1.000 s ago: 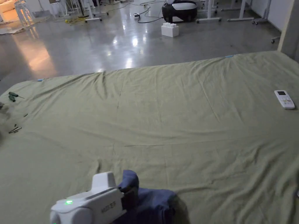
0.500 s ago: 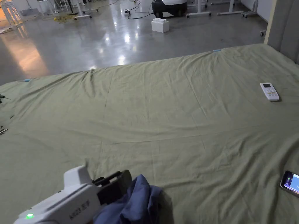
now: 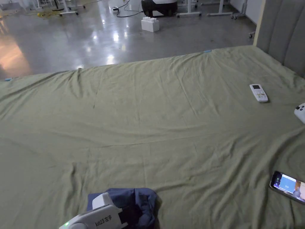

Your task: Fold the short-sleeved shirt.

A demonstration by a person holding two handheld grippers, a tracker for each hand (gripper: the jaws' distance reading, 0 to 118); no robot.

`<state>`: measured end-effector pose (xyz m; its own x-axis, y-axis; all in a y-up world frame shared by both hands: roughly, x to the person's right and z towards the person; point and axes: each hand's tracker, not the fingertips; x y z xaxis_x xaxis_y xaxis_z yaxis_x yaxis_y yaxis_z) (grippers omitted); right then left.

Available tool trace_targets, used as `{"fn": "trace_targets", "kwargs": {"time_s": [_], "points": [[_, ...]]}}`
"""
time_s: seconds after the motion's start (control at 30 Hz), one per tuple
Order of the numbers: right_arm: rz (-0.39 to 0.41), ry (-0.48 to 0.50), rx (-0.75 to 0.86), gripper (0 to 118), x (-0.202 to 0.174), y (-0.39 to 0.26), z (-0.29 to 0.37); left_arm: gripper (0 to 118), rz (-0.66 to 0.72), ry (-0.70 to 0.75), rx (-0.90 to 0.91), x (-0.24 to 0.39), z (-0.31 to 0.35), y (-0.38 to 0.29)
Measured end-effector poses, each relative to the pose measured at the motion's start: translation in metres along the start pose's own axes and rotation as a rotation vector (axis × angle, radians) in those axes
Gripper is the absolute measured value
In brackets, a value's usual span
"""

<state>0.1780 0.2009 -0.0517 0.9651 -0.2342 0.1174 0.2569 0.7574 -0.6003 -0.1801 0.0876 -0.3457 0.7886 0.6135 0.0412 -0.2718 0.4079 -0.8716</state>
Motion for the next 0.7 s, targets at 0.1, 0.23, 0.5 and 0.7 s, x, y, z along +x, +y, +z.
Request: {"fn": "trace_targets", "kwargs": {"time_s": [0.1,0.23,0.5,0.7], "points": [[0.047,0.045,-0.014,0,-0.013,0.007,-0.017,0,-0.015,-0.011,0.002,0.004,0.011,0.008],[0.107,0.180,-0.041,0,-0.050,0.031,-0.055,0,-0.061,-0.189,0.163,0.017,0.079,0.023],[0.026,0.506,-0.174,0,-0.161,0.075,-0.207,5,-0.143,-0.100,0.345,-0.016,0.201,0.025],[0.037,0.348,-0.402,0,-0.178,0.057,-0.302,87,-0.144,-0.031,0.329,-0.055,0.213,0.013]]}}
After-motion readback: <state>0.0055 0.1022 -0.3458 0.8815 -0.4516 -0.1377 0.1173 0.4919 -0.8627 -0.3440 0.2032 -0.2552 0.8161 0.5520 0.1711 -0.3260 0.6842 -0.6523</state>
